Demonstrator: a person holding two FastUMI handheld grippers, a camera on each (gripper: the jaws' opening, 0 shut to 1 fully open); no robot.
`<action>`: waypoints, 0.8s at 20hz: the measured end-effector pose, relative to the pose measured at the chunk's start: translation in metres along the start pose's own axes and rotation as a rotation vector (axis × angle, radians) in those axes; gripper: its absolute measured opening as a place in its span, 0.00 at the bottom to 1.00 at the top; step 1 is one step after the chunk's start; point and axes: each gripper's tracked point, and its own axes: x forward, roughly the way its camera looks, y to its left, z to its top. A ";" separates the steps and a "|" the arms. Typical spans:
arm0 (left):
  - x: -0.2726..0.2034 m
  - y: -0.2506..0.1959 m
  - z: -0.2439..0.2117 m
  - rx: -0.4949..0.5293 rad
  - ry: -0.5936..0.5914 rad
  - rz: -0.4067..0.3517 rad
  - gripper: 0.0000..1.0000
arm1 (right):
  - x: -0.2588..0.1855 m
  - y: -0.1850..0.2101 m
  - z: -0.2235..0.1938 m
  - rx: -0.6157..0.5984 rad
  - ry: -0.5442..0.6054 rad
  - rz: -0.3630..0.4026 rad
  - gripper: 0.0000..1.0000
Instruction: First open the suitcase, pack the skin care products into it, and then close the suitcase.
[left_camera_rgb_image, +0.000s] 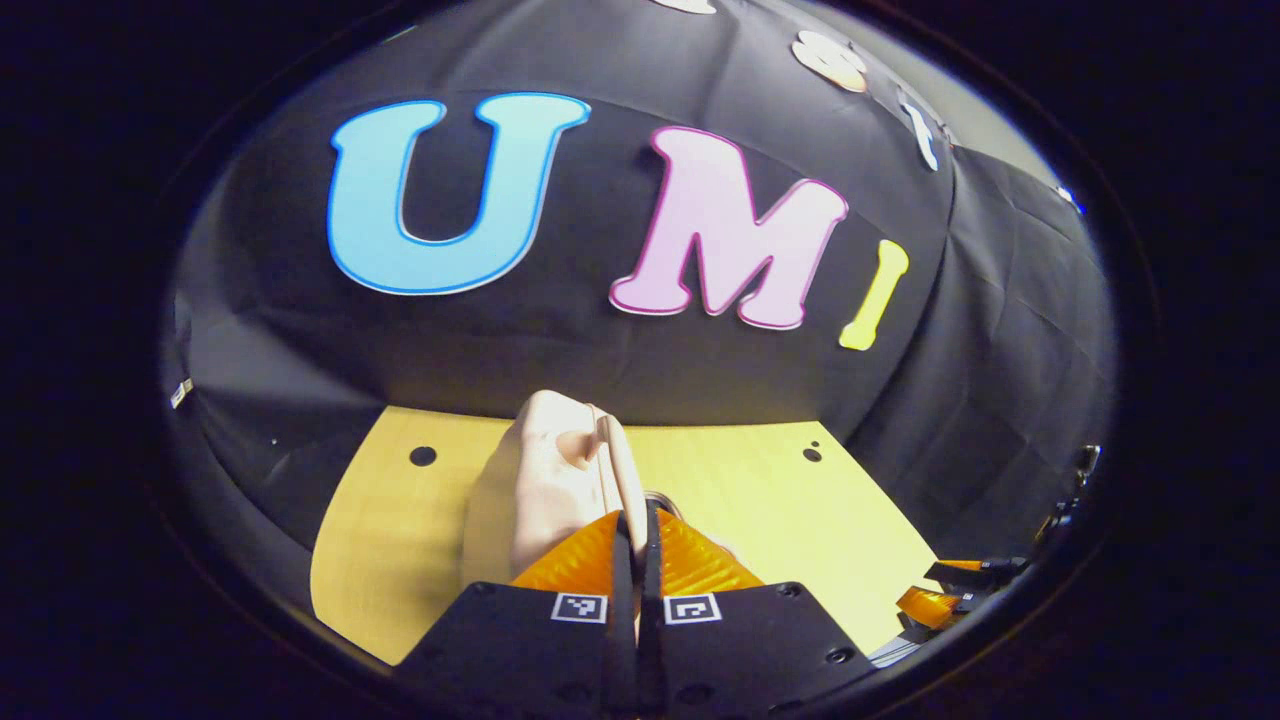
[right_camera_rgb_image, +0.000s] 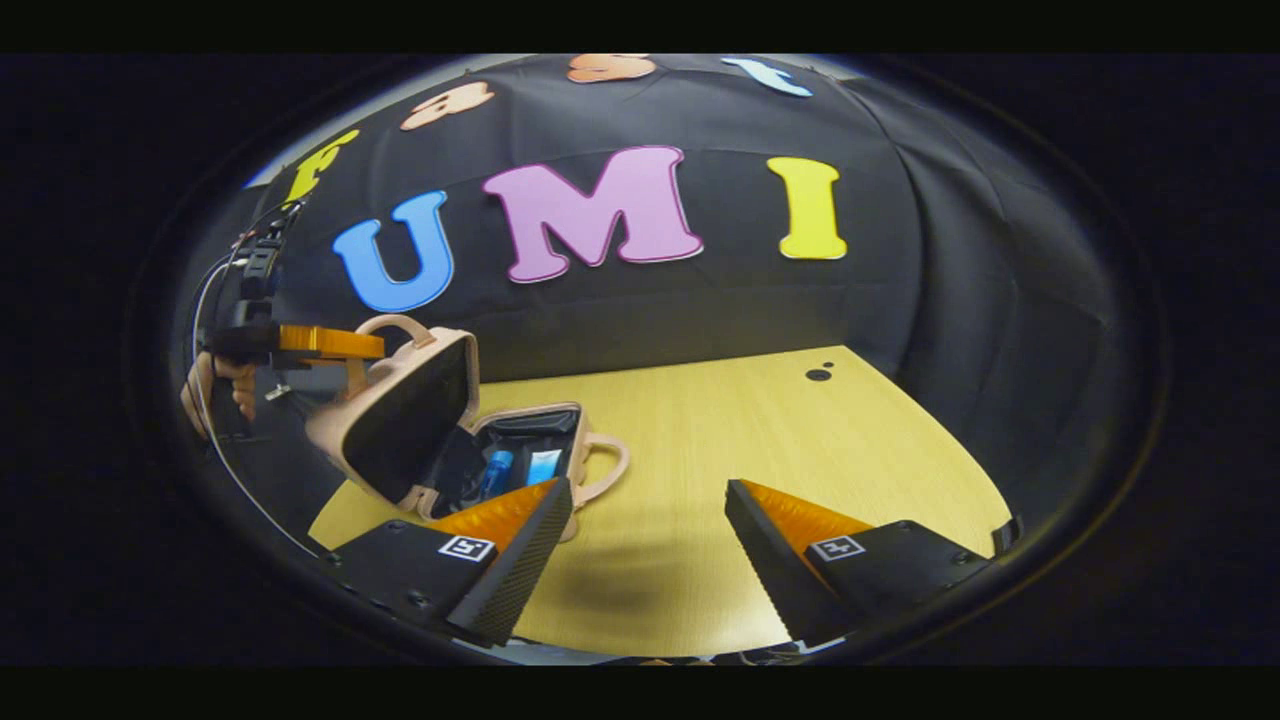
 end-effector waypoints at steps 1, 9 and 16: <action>0.009 -0.016 -0.008 0.000 0.011 -0.013 0.06 | -0.002 -0.008 -0.002 0.012 0.004 -0.016 0.98; 0.103 -0.104 -0.119 0.046 0.217 -0.057 0.10 | -0.022 -0.051 0.017 -0.039 -0.075 -0.118 0.98; 0.131 -0.131 -0.163 0.005 0.274 -0.044 0.27 | -0.031 -0.084 0.015 -0.061 -0.074 -0.164 0.98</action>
